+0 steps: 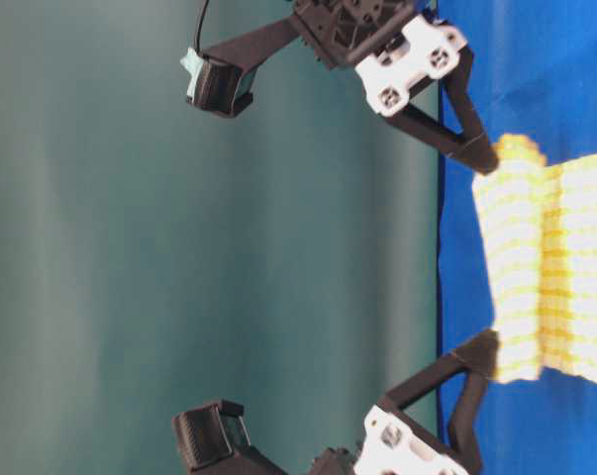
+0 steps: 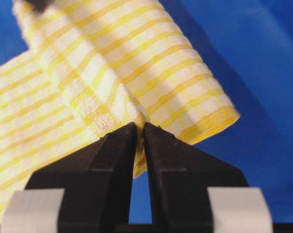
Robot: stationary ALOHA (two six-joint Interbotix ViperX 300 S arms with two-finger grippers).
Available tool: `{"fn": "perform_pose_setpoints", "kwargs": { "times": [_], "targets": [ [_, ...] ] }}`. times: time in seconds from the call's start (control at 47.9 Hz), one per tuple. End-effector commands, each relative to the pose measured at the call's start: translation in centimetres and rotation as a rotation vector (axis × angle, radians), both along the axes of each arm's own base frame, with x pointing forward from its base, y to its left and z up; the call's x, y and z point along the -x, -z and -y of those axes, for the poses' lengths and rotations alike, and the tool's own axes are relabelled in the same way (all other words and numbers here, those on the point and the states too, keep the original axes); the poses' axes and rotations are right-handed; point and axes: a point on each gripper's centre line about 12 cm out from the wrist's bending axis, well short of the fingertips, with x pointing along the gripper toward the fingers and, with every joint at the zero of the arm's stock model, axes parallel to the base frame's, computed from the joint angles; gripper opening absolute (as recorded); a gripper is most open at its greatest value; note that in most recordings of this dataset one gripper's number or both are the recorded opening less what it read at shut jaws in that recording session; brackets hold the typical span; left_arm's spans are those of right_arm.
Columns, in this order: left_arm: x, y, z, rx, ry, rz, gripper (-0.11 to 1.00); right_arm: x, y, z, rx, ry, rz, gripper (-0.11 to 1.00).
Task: Fold the yellow towel.
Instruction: 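Fold the far end toward the near end, laying it over the strip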
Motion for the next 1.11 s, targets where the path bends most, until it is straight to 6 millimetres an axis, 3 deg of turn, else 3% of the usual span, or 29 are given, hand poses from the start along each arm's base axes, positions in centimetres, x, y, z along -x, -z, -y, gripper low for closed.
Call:
{"fn": "perform_pose_setpoints", "kwargs": {
  "times": [0.0,0.188,0.438,1.085],
  "targets": [
    [-0.3,-1.0,1.6,0.001,0.045,0.034,0.02,-0.3,-1.0,-1.3,-0.004,-0.026,0.033,0.06],
    [-0.2,-0.9,4.4,0.002,0.124,0.028,0.02,-0.6,-1.0,-3.9,-0.016,-0.089,0.035,0.06],
    [-0.2,-0.9,6.4,0.004,0.18,0.028,0.02,-0.7,-1.0,-5.4,-0.027,-0.12,0.04,0.06],
    [-0.3,-0.8,6.3,0.0,0.18,0.022,0.03,-0.9,-1.0,-6.0,-0.02,-0.141,0.039,0.06]
  ]
}}
